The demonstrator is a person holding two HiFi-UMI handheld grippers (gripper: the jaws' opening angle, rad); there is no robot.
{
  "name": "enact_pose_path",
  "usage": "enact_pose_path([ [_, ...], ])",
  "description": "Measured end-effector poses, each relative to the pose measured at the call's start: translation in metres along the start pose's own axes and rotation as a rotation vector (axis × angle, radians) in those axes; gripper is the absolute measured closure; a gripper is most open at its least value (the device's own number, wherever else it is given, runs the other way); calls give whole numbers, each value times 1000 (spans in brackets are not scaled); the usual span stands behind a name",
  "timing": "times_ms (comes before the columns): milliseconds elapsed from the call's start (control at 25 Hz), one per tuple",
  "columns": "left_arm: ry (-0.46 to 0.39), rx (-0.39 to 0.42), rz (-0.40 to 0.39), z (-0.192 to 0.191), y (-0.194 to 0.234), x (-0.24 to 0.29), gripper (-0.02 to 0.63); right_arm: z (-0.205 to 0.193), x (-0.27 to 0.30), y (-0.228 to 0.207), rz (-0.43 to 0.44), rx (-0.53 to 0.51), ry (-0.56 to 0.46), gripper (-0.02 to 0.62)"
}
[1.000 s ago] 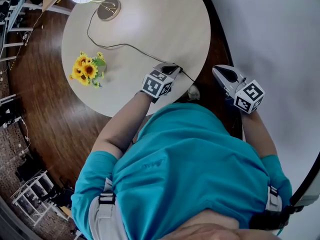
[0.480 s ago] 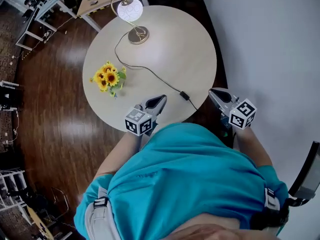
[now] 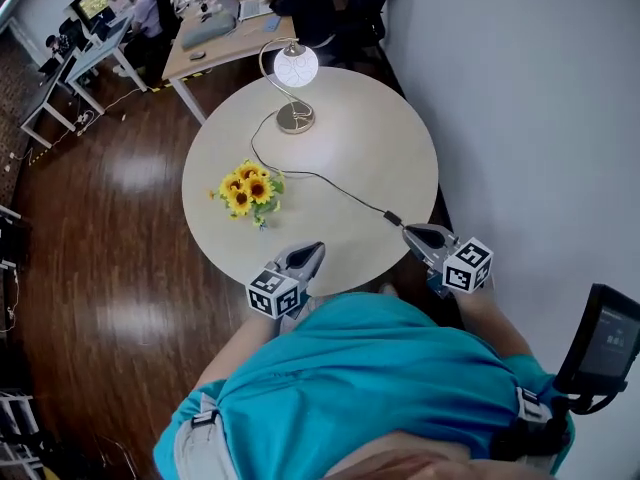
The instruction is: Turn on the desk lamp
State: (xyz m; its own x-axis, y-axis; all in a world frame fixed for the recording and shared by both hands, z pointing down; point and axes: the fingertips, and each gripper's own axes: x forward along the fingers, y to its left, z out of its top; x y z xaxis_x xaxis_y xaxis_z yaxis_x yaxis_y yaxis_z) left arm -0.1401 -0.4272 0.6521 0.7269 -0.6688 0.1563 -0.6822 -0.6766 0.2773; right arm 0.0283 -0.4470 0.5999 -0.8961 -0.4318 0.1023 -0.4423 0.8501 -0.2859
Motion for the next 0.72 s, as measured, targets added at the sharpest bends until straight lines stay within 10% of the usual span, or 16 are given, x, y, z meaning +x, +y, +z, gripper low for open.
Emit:
enact_pose_path([
  [360, 19, 8, -92, -3, -62, -30, 583, -7, -51, 68, -68, -15, 20, 594],
  [720, 16, -32, -25, -42, -223, -32, 583, -33, -188, 123, 50, -99, 27, 594],
])
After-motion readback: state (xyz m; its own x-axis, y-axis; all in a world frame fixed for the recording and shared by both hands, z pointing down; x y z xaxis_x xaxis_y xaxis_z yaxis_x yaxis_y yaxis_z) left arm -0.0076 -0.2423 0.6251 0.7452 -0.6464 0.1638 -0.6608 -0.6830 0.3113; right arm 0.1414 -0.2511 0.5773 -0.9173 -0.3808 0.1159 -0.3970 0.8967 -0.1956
